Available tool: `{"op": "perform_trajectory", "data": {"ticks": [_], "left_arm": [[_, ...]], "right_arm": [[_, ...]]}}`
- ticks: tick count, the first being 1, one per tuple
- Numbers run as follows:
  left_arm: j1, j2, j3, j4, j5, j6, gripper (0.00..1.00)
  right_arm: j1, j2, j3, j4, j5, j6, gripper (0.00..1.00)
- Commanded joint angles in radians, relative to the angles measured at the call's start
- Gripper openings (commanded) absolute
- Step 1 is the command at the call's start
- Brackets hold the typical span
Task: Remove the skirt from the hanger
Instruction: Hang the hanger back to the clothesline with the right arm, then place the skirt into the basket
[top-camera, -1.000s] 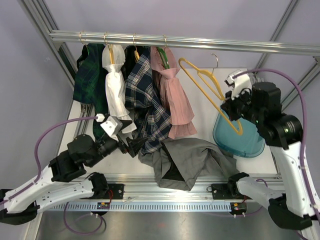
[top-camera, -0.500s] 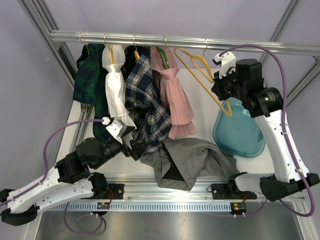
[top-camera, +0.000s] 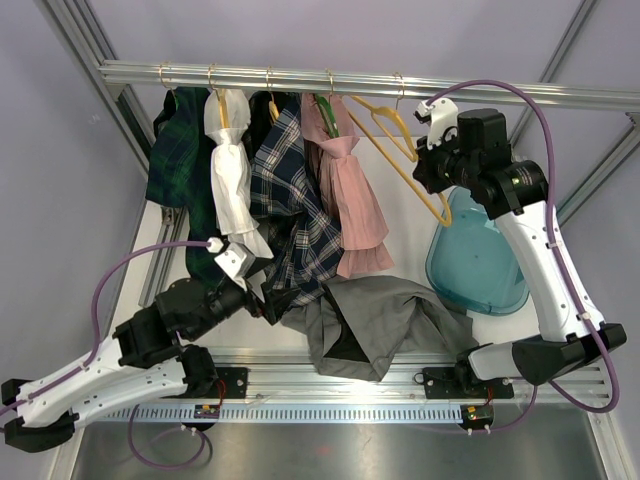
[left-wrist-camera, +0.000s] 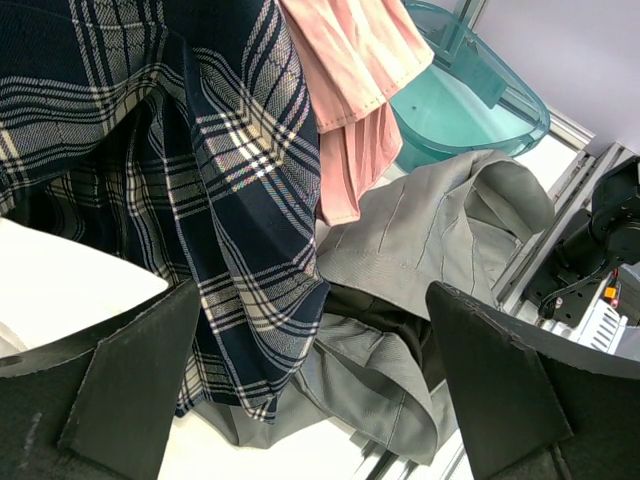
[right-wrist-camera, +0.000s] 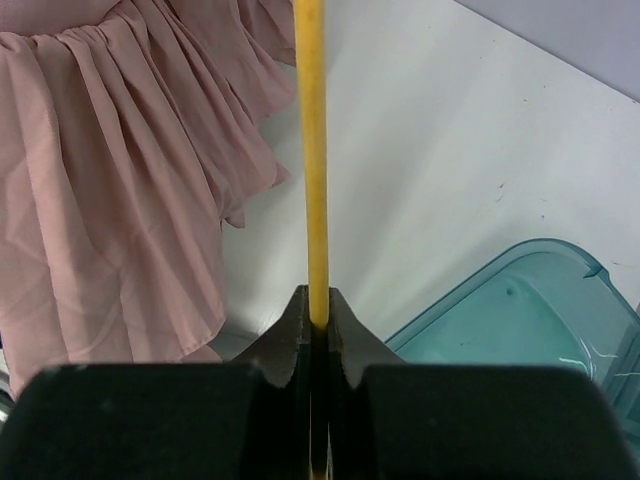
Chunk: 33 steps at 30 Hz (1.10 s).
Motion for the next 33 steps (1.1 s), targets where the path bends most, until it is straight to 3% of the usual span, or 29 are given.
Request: {"op": "perform_trajectory", "data": {"ticks": [1,3,6,7,9,10,11,14,17,19,22,23,26,30,33], "left_arm": [[0.003,-0.018,-0.010,0.053,-0.014,-0.023,0.99],[0.001,-0.023,-0.010,0.047,-0.017,-0.022,0.99],[0.001,-0.023,-0.011,0.043,-0.017,-0.019,0.99],[0.003,-0.024,-0.013,0.047,-0.014,-0.019,0.99],[0.003,-0.020,-0.014,0.047,-0.012,-0.014,0.99],[0.001,-0.018,-0.011,0.047,-0.011,-0.014,0.99],[0.003,-0.018,-0.008,0.046,-0.009,-0.008,0.99],[0.003,-0.013,0.015,0.027,-0.011,0.004,0.99],[0.001,-0.020,0.036,0.001,-0.014,0.022,0.99],[0.003,-0.024,0.044,-0.025,-0.015,0.030,0.99],[0.001,-0.027,0.055,-0.043,-0.018,0.046,0.99],[0.001,-0.027,0.058,-0.048,-0.018,0.049,0.99],[0.003,-0.027,0.066,-0.056,-0.015,0.049,0.99],[0.003,-0.024,0.052,-0.051,-0.006,0.024,0.99],[0.003,-0.024,0.035,-0.033,0.002,0.001,0.99]], "right_arm": [[-0.004,0.003,0.013,0.049,-0.028,0.014,0.13],[-0.002,-0.019,0.006,0.049,-0.037,-0.007,0.28],[-0.004,-0.056,-0.005,0.049,-0.037,-0.036,0.34],[-0.004,-0.063,-0.007,0.049,-0.035,-0.044,0.44],[-0.004,-0.092,-0.004,0.040,-0.037,-0.061,0.52],[-0.004,-0.108,-0.005,0.044,-0.038,-0.064,0.68],[-0.005,-0.140,-0.010,0.049,-0.045,-0.072,0.73],[-0.007,-0.201,-0.024,0.059,-0.066,-0.108,0.89],[-0.005,-0.267,-0.053,0.041,-0.155,-0.205,0.98],[-0.007,-0.310,-0.115,0.024,-0.259,-0.297,0.99],[-0.005,-0.402,-0.221,-0.120,-0.587,-0.620,1.00],[-0.007,-0.442,-0.246,-0.179,-0.732,-0.823,0.99],[-0.005,-0.450,-0.326,-0.423,-0.872,-1.130,0.99],[-0.004,-0.373,-0.378,-0.615,-0.853,-1.267,1.00],[0.022,-0.321,-0.456,-0.598,-0.766,-1.284,0.99]]}}
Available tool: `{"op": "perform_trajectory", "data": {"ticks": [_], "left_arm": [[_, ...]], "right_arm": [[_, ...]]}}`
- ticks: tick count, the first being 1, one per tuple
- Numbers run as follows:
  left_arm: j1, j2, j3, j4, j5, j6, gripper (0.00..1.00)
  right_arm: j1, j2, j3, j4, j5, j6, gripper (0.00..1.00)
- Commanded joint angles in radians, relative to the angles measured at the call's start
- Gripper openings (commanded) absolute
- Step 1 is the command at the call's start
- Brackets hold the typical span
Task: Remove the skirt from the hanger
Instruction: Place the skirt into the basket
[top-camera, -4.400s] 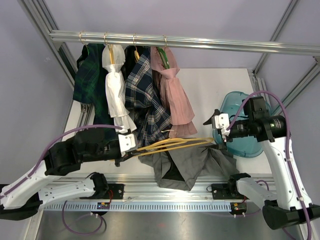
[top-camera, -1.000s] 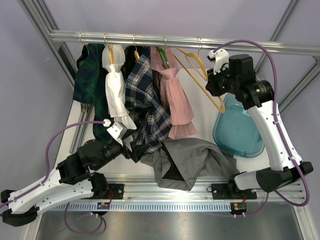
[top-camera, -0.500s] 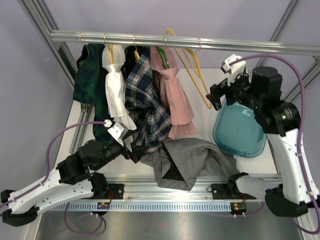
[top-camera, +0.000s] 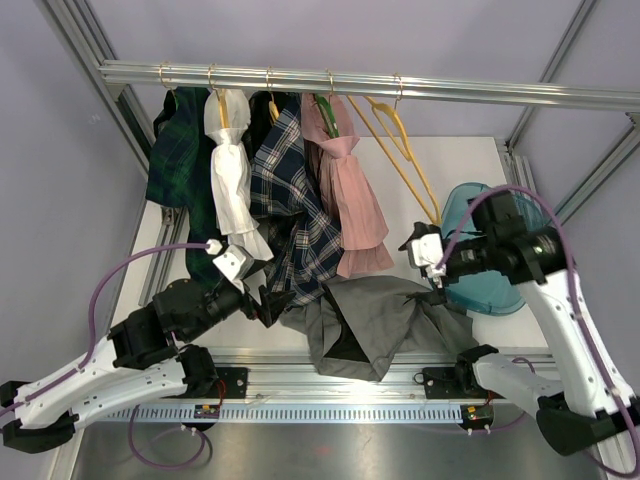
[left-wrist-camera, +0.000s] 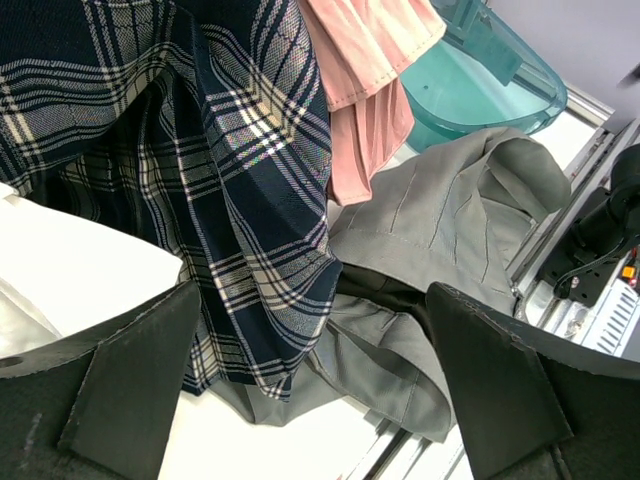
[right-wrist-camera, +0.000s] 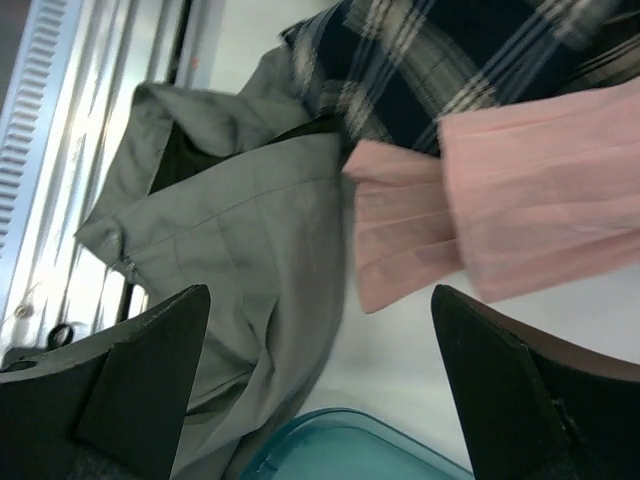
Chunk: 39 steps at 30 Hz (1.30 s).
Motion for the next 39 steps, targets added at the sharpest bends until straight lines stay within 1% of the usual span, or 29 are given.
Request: {"op": "perform_trajectory", "data": {"ticks": [1,2,3,7,9,10,11,13,14,17,20,21,22,24,25,27,28,29,31,33,34,36,37,39], "left_arm": [[0.002,-0.004,0.006,0.053,0.012,-0.033,0.99],[0.001,-0.001,0.001,0.057,0.017,-0.038,0.99],[0.002,0.001,-0.001,0.059,0.026,-0.041,0.99],[0.001,0.005,-0.011,0.059,0.036,-0.061,0.99],[0.002,0.004,-0.019,0.056,0.038,-0.067,0.99],[0.001,-0.001,-0.021,0.057,0.038,-0.072,0.99],[0.001,-0.001,-0.025,0.059,0.038,-0.072,0.99],[0.001,-0.004,-0.027,0.057,0.038,-0.075,0.99],[0.001,-0.004,-0.027,0.057,0.037,-0.075,0.99],[0.001,-0.001,-0.025,0.054,0.035,-0.075,0.99],[0.002,-0.002,-0.028,0.056,0.032,-0.078,0.99],[0.002,-0.002,-0.028,0.057,0.030,-0.078,0.99],[0.002,-0.001,-0.028,0.057,0.029,-0.079,0.99],[0.001,-0.005,-0.028,0.053,0.026,-0.082,0.99],[0.001,-0.007,-0.028,0.053,0.024,-0.084,0.99],[0.001,-0.013,-0.025,0.044,0.020,-0.084,0.99],[0.001,-0.018,-0.024,0.042,0.017,-0.084,0.99],[0.001,-0.019,-0.024,0.036,0.012,-0.084,0.99],[0.002,-0.031,-0.021,0.027,0.007,-0.081,0.99],[0.001,-0.042,-0.014,0.014,-0.002,-0.075,0.99],[0.002,-0.048,-0.013,0.008,-0.008,-0.072,0.99],[0.001,-0.058,-0.002,-0.013,-0.019,-0.064,0.99],[0.001,-0.061,0.004,-0.019,-0.023,-0.059,0.99],[0.001,-0.074,0.013,-0.033,-0.034,-0.049,0.99]], "right_arm": [[0.032,0.070,-0.087,-0.193,0.027,-0.139,0.99],[0.041,0.081,-0.110,-0.161,0.093,-0.081,0.99],[0.065,0.089,-0.149,-0.101,0.125,-0.056,1.00],[0.112,0.113,-0.234,0.011,0.248,0.090,0.99],[0.130,0.106,-0.295,0.111,0.320,0.141,0.99],[0.136,0.092,-0.318,0.149,0.370,0.192,0.99],[0.141,0.086,-0.363,0.231,0.400,0.222,1.00],[0.155,0.072,-0.400,0.295,0.463,0.277,1.00],[0.161,0.072,-0.427,0.348,0.478,0.294,0.99],[0.161,0.072,-0.466,0.422,0.520,0.333,0.98],[0.161,0.072,-0.507,0.445,0.520,0.322,0.94],[0.161,0.069,-0.515,0.450,0.511,0.320,0.90],[0.161,0.061,-0.521,0.449,0.488,0.316,0.79],[0.161,0.047,-0.523,0.433,0.459,0.313,0.64],[0.161,0.029,-0.515,0.430,0.437,0.322,0.38],[0.161,0.004,-0.478,0.378,0.406,0.313,0.22],[0.161,-0.026,-0.460,0.348,0.365,0.285,0.14],[0.159,-0.046,-0.422,0.291,0.345,0.277,0.07],[0.159,-0.116,-0.380,0.236,0.267,0.262,0.00],[0.159,-0.169,-0.326,0.205,0.228,0.282,0.00],[0.159,-0.213,-0.308,0.209,0.215,0.343,0.00],[0.159,-0.244,-0.250,0.255,0.228,0.433,0.00],[0.159,-0.264,-0.209,0.277,0.265,0.534,0.00],[0.159,-0.285,-0.173,0.376,0.323,0.689,0.00]]}}
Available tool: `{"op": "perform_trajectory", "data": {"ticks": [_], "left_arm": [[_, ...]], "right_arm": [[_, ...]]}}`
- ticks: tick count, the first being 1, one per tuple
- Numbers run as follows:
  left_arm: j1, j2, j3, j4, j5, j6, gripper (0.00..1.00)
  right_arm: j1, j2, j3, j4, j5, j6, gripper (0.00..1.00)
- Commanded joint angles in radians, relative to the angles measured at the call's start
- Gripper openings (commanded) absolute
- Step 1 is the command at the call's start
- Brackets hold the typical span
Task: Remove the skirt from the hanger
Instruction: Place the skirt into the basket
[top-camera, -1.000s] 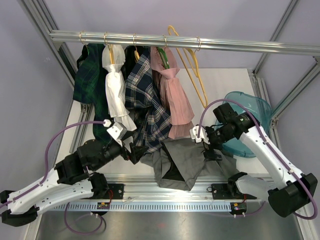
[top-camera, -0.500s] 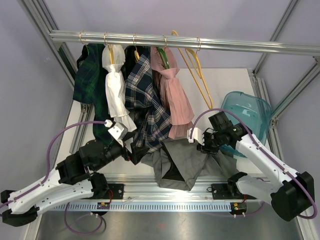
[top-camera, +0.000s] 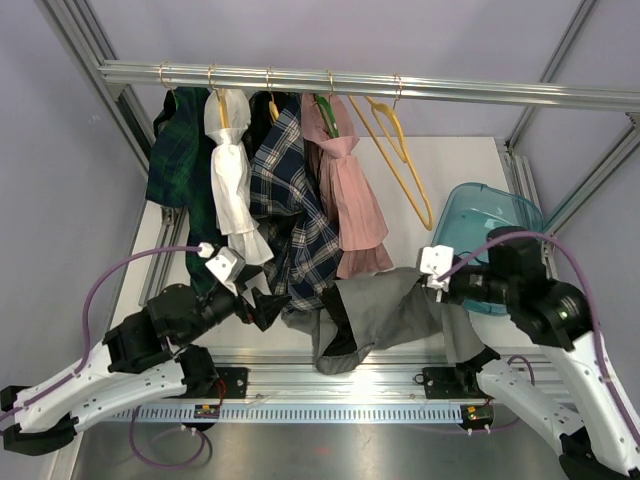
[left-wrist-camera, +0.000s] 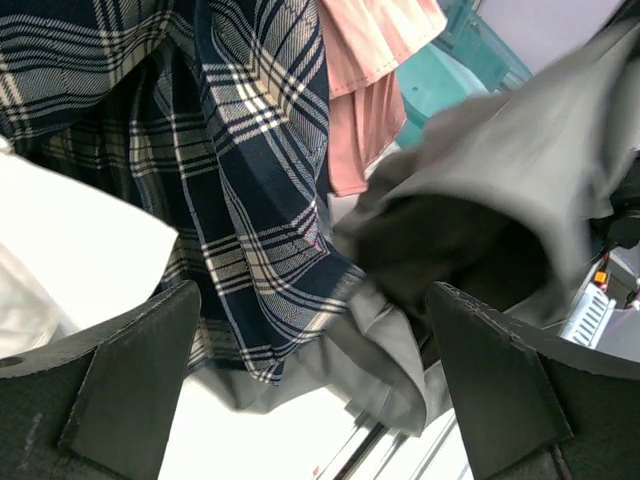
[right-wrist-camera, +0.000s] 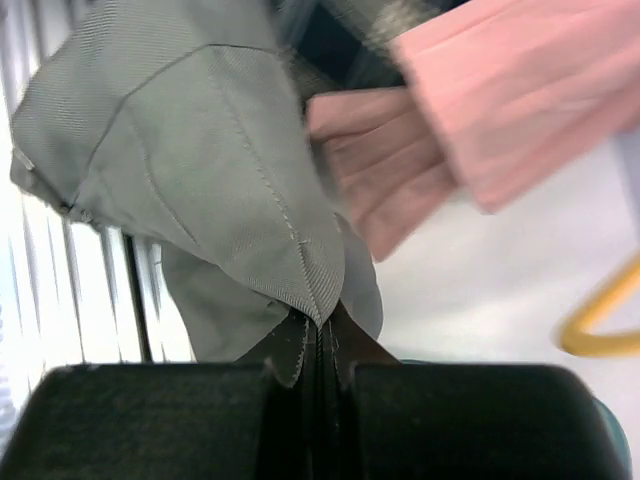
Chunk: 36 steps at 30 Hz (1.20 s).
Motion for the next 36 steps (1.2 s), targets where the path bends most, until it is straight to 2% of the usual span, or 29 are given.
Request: {"op": "perform_trajectory", "data": {"ticks": [1,4,6,7,9,19,27,36], "left_arm": [[0.003,-0.026,0.043,-0.012,-0.036,0.027,0.99],[0.003,-0.032,0.061,-0.022,-0.039,0.053,0.99],[0.003,-0.031,0.070,-0.026,-0.039,0.077,0.99],[0.001,-0.029,0.081,-0.027,-0.041,0.085,0.99],[0.001,-0.026,0.093,-0.027,-0.042,0.107,0.99],[0.003,-0.002,0.122,0.005,-0.042,0.186,0.99],[0.003,0.040,0.141,0.036,-0.027,0.209,0.99],[0.001,0.078,0.179,0.017,-0.010,0.210,0.99]], "right_arm": [[0.006,-0.060,0.096,0.147,0.075,0.286,0.00],[0.006,-0.116,0.138,0.350,0.264,0.445,0.00],[0.006,-0.118,0.164,0.400,0.379,0.529,0.00],[0.006,-0.106,0.205,0.417,0.515,0.548,0.00],[0.001,-0.088,0.251,0.432,0.635,0.571,0.00],[-0.010,-0.043,0.521,0.463,0.778,0.466,0.00],[-0.010,0.001,0.613,0.527,1.000,0.265,0.00],[0.026,0.112,0.745,0.642,1.110,0.107,0.00]]}}
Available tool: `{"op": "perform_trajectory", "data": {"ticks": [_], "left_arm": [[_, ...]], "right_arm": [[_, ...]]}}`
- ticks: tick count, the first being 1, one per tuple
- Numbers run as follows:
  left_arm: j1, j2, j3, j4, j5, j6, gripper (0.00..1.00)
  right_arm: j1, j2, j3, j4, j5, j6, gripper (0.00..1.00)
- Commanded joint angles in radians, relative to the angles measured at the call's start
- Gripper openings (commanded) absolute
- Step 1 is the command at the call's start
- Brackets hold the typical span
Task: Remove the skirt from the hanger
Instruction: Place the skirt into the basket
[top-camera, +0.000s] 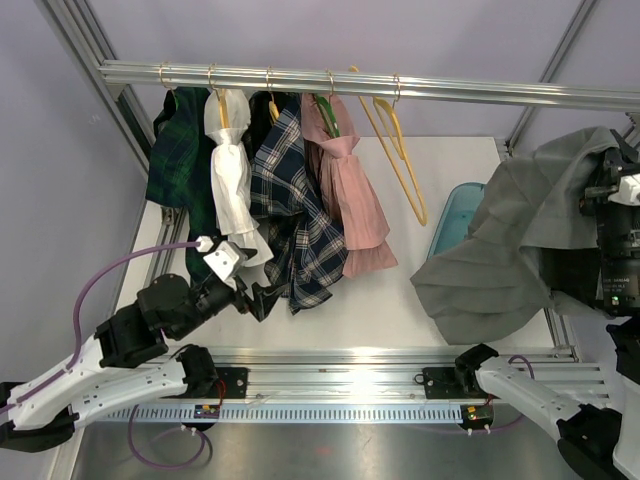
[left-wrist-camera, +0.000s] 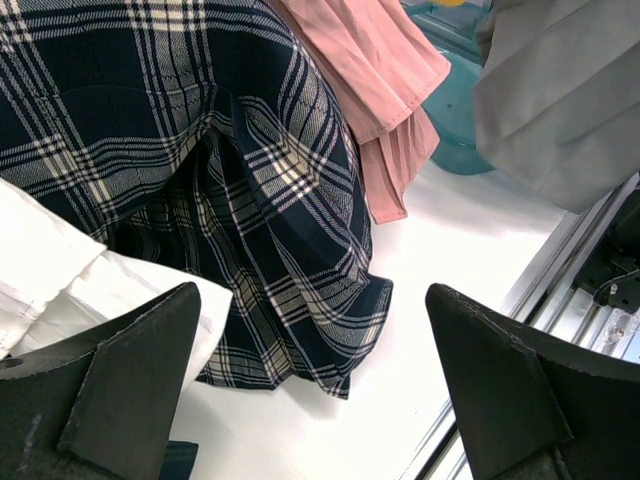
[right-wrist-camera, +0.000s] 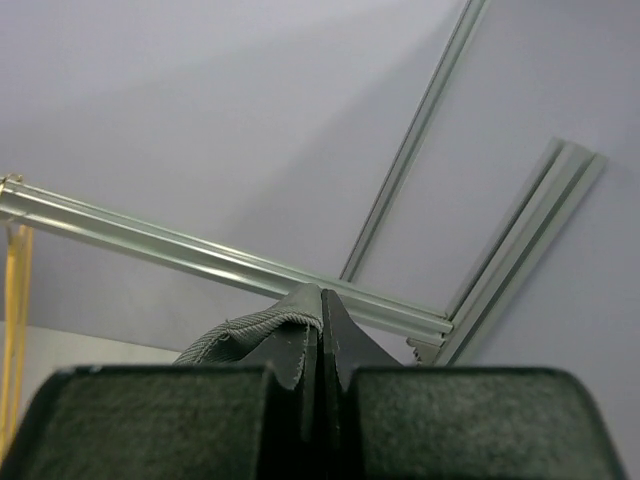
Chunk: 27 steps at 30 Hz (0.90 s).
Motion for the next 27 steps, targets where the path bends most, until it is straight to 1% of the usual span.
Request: {"op": "perform_trajectory", "data": {"ticks": [1,4,9,12,15,21,27], "left_arm": [[0.001,-0.004,0.044,0.041,0.013,0.009,0.99],[0.001,-0.015,0.040,0.041,0.011,0.001,0.99],[0.001,-0.024,0.044,0.027,0.007,-0.017,0.99],[0.003,-0.031,0.046,0.015,0.002,-0.026,0.99],[0.003,-0.040,0.044,0.012,-0.001,-0.034,0.99],[0.003,-0.044,0.043,0.013,0.004,-0.034,0.99],[0.003,-0.051,0.032,0.018,0.021,-0.042,0.99]], "right_arm": [[0.022,0.044,0.040,0.148,0.078,-0.113,0.00],[0.035,0.073,0.043,0.171,0.088,-0.141,0.00],[0.034,0.144,0.069,0.251,0.137,-0.256,0.00],[0.034,0.179,0.101,0.266,0.170,-0.311,0.00],[0.032,0.190,0.094,0.297,0.194,-0.368,0.00],[0.034,0.195,0.078,0.323,0.228,-0.417,0.00],[0.029,0.186,0.017,0.277,0.268,-0.419,0.00]]}}
